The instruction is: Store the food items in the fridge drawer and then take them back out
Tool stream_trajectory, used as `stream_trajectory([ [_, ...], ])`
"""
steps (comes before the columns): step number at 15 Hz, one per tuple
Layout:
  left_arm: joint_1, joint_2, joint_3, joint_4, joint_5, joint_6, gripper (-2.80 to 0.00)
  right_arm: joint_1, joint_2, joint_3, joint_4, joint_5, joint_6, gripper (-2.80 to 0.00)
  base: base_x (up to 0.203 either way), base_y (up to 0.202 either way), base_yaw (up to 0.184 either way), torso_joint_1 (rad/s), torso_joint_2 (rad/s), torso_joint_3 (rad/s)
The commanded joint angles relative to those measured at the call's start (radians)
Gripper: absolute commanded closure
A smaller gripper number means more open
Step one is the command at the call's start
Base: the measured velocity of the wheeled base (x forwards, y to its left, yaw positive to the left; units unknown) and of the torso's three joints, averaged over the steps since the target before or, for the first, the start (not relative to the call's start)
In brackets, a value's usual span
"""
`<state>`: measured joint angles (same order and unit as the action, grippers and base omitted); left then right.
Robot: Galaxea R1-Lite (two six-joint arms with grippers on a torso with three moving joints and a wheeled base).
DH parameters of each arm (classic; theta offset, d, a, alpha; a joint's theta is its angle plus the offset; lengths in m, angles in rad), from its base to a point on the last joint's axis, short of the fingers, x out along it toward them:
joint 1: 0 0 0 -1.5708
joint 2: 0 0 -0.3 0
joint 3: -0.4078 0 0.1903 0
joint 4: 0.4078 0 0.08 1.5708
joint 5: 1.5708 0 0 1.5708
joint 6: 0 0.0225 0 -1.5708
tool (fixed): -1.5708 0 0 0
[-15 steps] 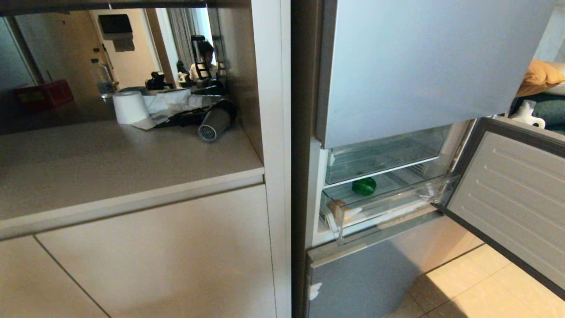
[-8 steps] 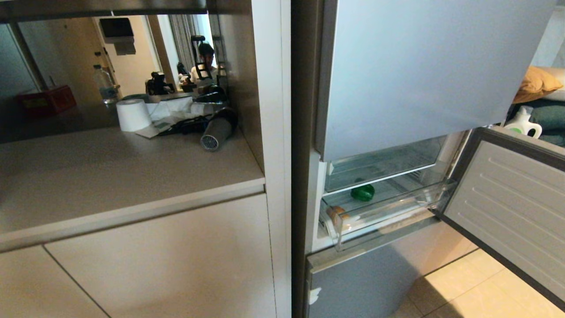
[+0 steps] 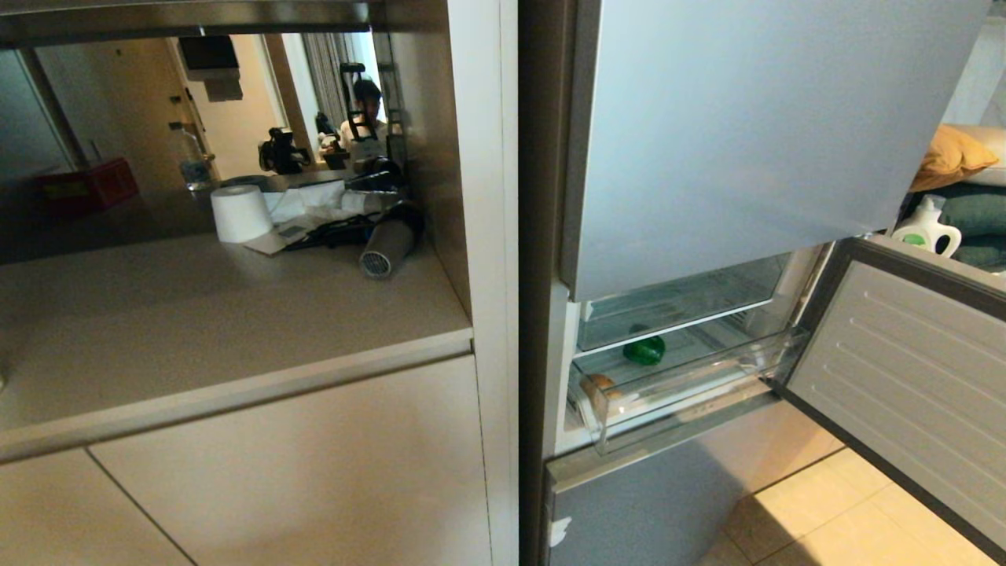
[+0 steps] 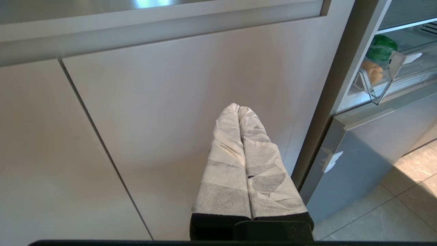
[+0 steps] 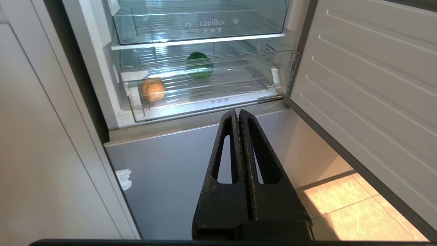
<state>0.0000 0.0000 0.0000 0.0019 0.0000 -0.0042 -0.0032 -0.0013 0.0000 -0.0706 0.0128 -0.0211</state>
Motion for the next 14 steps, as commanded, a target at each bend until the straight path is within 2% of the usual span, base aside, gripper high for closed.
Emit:
stream_trajectory([
  [1, 0.000, 0.000, 0.000, 0.000, 0.000, 0.000, 0.00, 0.000, 0.000, 0.026, -0.001, 0.001, 0.000, 0.00, 0.000, 0.000, 0.000, 0.093, -0.18, -0.095],
  [7, 0.000, 0.000, 0.000, 0.000, 0.000, -0.002, 0.00, 0.000, 0.000, 0.026, -0.001, 0.001, 0.000, 0.00, 0.000, 0.000, 0.000, 0.076, -0.15, -0.077],
  [14, 0.000, 0.000, 0.000, 0.000, 0.000, -0.002, 0.00, 0.000, 0.000, 0.029, -0.012, -0.006, 0.017, 0.00, 0.000, 0.000, 0.000, 0.000, 0.00, 0.000],
])
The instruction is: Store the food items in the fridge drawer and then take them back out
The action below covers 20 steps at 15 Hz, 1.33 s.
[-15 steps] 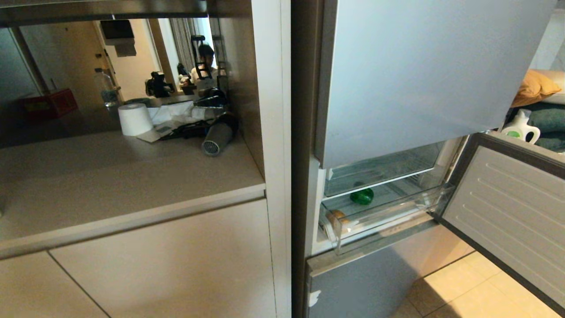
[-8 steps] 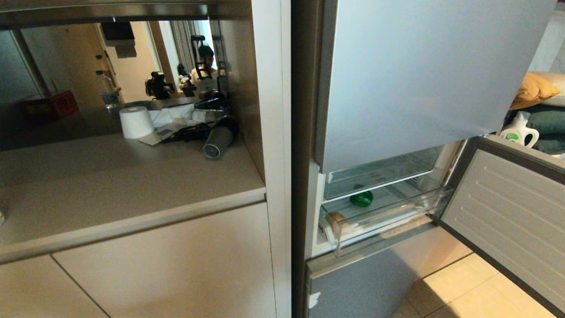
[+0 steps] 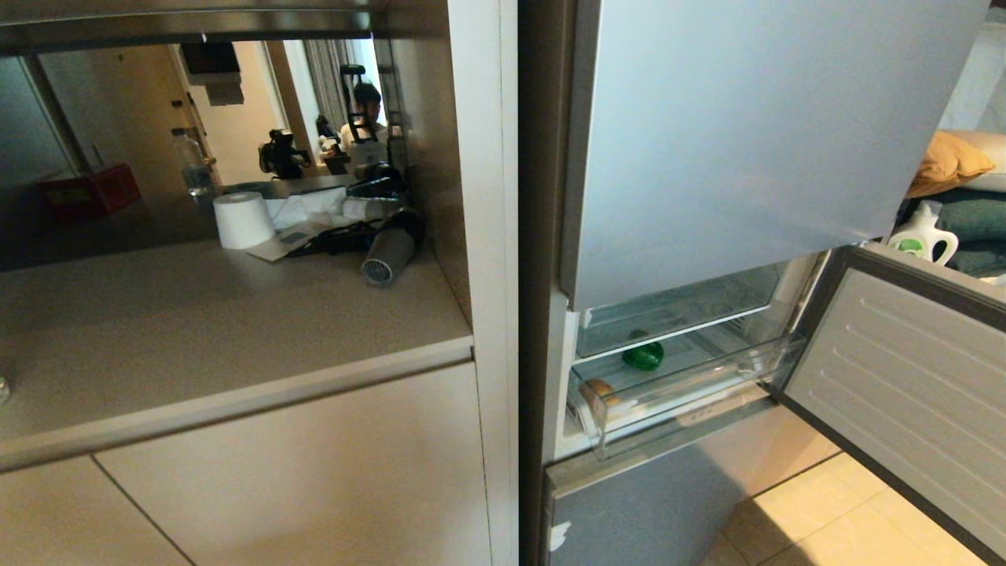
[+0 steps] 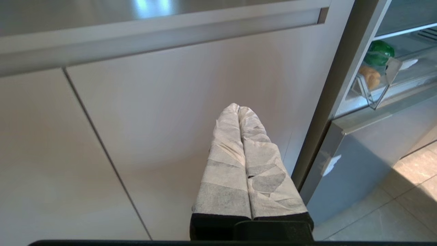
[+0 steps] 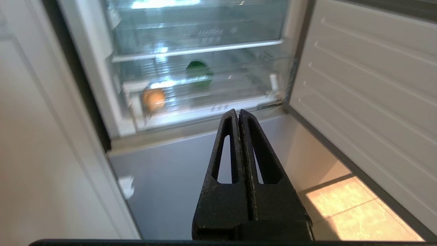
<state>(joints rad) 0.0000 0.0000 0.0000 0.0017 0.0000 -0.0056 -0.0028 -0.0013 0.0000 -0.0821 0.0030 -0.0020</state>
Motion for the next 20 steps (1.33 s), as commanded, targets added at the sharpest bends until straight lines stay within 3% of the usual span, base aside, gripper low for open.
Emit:
stream_trajectory([
  [1, 0.000, 0.000, 0.000, 0.000, 0.000, 0.000, 0.00, 0.000, 0.000, 0.031, -0.001, -0.013, 0.014, 0.00, 0.130, 0.000, -0.003, -0.002, -0.01, 0.000],
  [9, 0.000, 0.000, 0.000, 0.000, 0.000, 0.000, 0.00, 0.000, 0.000, 0.031, -0.001, -0.014, 0.019, 0.00, 0.192, 0.000, 0.001, 0.006, 0.00, 0.002],
  [16, 0.000, 0.000, 0.000, 0.000, 0.000, 0.000, 0.00, 0.000, 0.000, 0.030, -0.002, -0.018, 0.017, 0.00, 0.009, 0.000, 0.000, 0.002, 0.00, -0.001],
  [18, 0.000, 0.000, 0.000, 0.000, 0.000, -0.001, 0.00, -0.002, 0.006, -0.018, 0.029, -0.024, 0.017, 0.00, 0.000, 0.000, 0.000, 0.000, 0.00, 0.000],
  [20, 0.000, 0.000, 0.000, 0.000, 0.000, -0.002, 0.00, -0.002, 0.096, -0.168, 0.143, -0.021, 0.042, 0.00, 0.000, 0.000, 0.000, 0.000, 0.00, 0.000],
])
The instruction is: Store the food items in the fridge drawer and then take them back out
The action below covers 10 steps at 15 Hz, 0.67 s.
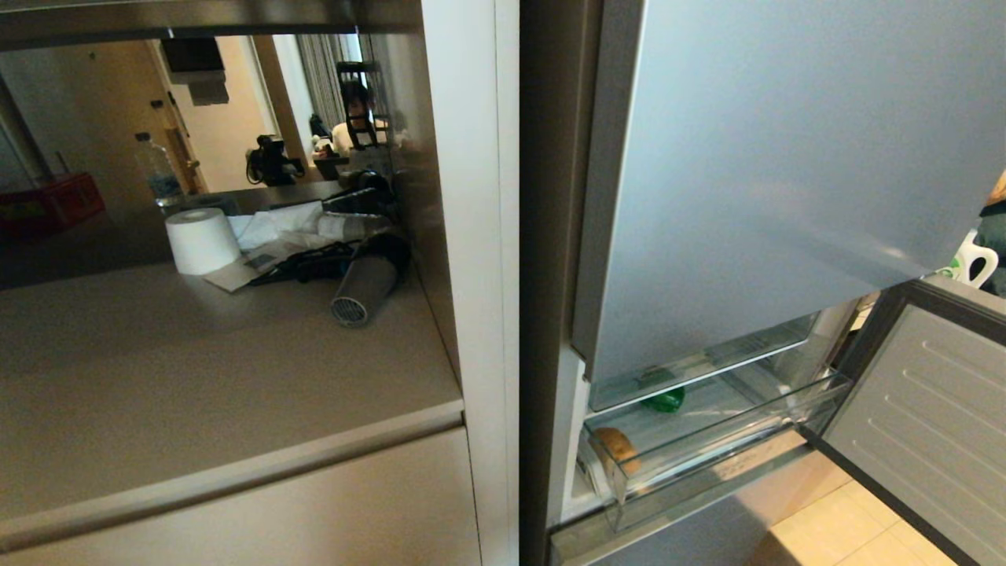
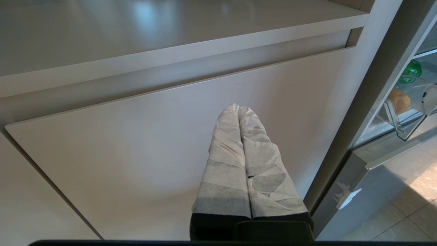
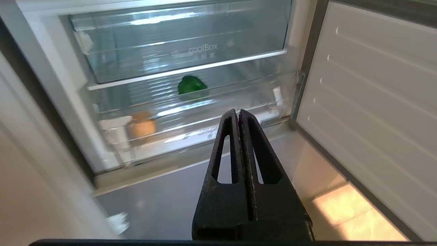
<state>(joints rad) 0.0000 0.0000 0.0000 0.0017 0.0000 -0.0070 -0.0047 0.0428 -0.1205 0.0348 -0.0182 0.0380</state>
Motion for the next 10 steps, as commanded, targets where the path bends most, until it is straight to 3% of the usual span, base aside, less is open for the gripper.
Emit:
stream_trajectory([
  [1, 0.000, 0.000, 0.000, 0.000, 0.000, -0.001, 0.00, 0.001, 0.139, -0.115, 0.082, 0.006, 0.027, 0.00, 0.000, 0.000, 0.000, 0.000, 0.00, 0.000],
  [6, 0.000, 0.000, 0.000, 0.000, 0.000, -0.001, 0.00, 0.004, 0.648, -0.303, 0.209, 0.101, 0.136, 0.00, 0.000, 0.000, 0.000, 0.000, 0.00, 0.000],
  [10, 0.000, 0.000, 0.000, 0.000, 0.000, -0.001, 0.00, 0.002, 0.981, -0.329, 0.077, 0.161, 0.162, 0.00, 0.000, 0.000, 0.000, 0.000, 0.00, 0.000],
])
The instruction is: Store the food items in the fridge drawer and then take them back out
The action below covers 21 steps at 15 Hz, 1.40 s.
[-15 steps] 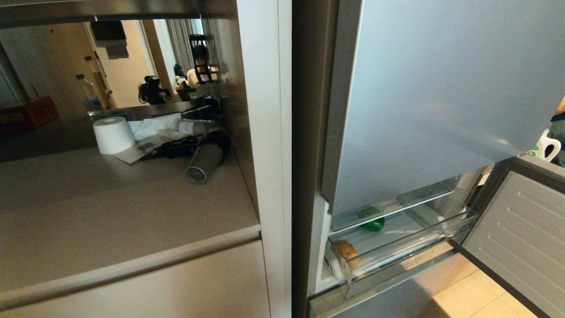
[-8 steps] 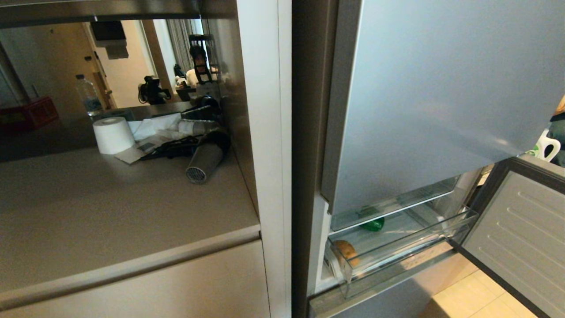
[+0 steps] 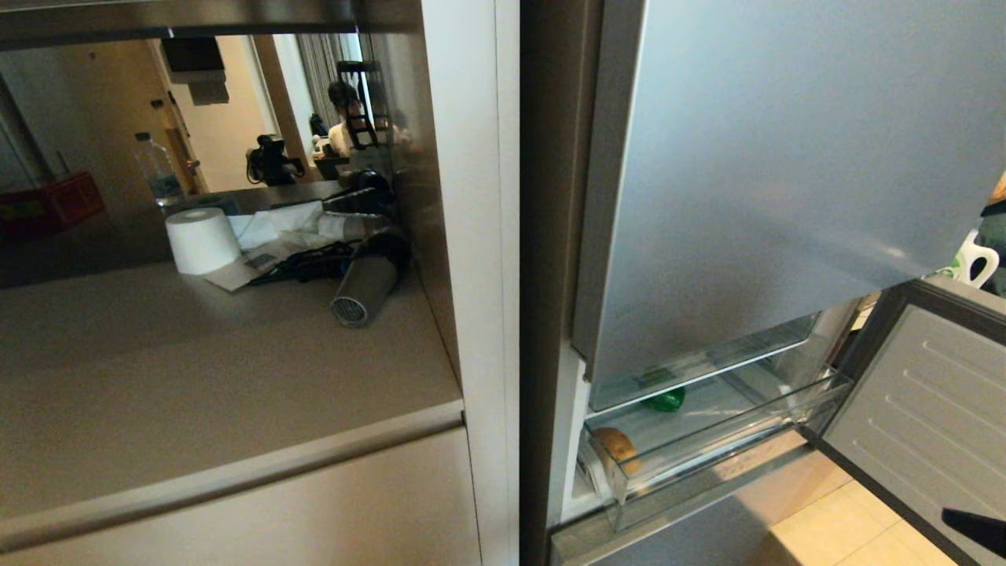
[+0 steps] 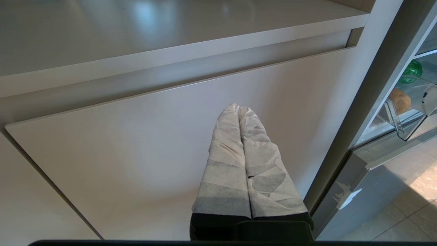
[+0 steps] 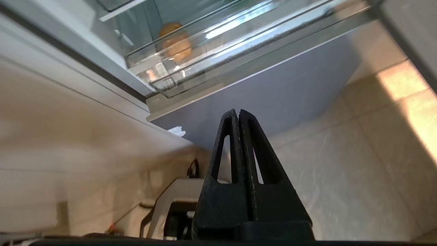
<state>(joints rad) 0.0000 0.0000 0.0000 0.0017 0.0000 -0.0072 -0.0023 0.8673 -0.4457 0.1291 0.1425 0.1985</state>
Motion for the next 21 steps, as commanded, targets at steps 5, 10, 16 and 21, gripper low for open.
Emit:
stream_trajectory([
  [5, 0.000, 0.000, 0.000, 0.000, 0.000, 0.000, 0.00, -0.007, 0.512, -0.031, -0.239, 0.010, 0.008, 0.00, 0.000, 0.000, 0.000, 0.000, 0.00, 0.000],
  [10, 0.000, 0.000, 0.000, 0.000, 0.000, 0.000, 0.00, -0.150, 0.759, -0.038, -0.519, 0.011, 0.064, 0.00, 0.000, 0.000, 0.000, 0.000, 0.00, 0.000],
  [16, 0.000, 0.000, 0.000, 0.000, 0.000, 0.000, 0.00, -0.242, 0.892, -0.032, -0.746, 0.104, 0.116, 0.00, 0.000, 0.000, 0.000, 0.000, 0.00, 0.000],
  [21, 0.000, 0.000, 0.000, 0.000, 0.000, 0.000, 0.00, -0.261, 1.031, -0.066, -0.913, 0.136, 0.122, 0.00, 0.000, 0.000, 0.000, 0.000, 0.00, 0.000],
])
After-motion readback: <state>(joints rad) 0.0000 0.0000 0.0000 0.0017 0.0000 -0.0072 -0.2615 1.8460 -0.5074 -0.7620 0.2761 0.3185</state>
